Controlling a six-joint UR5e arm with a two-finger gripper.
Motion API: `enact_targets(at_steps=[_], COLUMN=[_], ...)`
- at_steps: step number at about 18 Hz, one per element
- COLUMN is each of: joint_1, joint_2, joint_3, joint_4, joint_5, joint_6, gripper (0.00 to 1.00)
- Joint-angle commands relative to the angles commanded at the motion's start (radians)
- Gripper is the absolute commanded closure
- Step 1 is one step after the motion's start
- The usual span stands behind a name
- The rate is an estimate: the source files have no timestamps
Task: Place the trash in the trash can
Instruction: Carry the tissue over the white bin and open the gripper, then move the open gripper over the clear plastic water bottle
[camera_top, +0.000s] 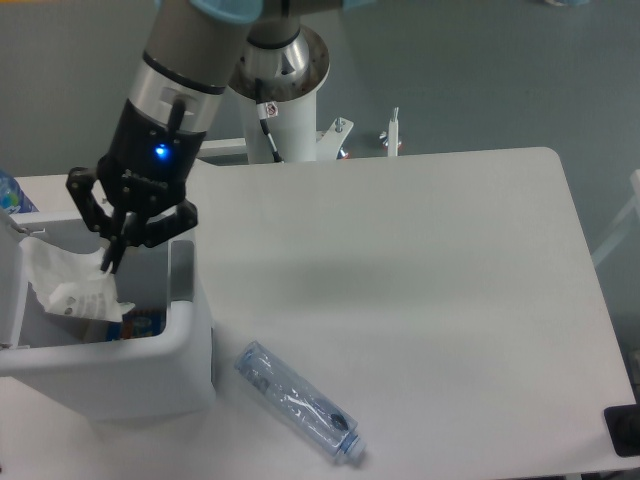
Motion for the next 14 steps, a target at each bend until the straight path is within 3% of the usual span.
enact_targets(at_steps=[3, 4, 6, 14], joint_1=[0.000, 0.000, 0.002, 0.041], joint_2=[-0.005, -0.006, -0.005, -0.002], joint_3=[-0.006, -0.003, -0.002, 0.011], joint_4=[0.006, 0.006, 0.005, 0.000], joint_5=[0.003, 0.006, 0.011, 0.008], joint_6=[0.011, 0.015, 0.032, 0.020], gripper=[0.65, 0.37, 0.00, 0.00])
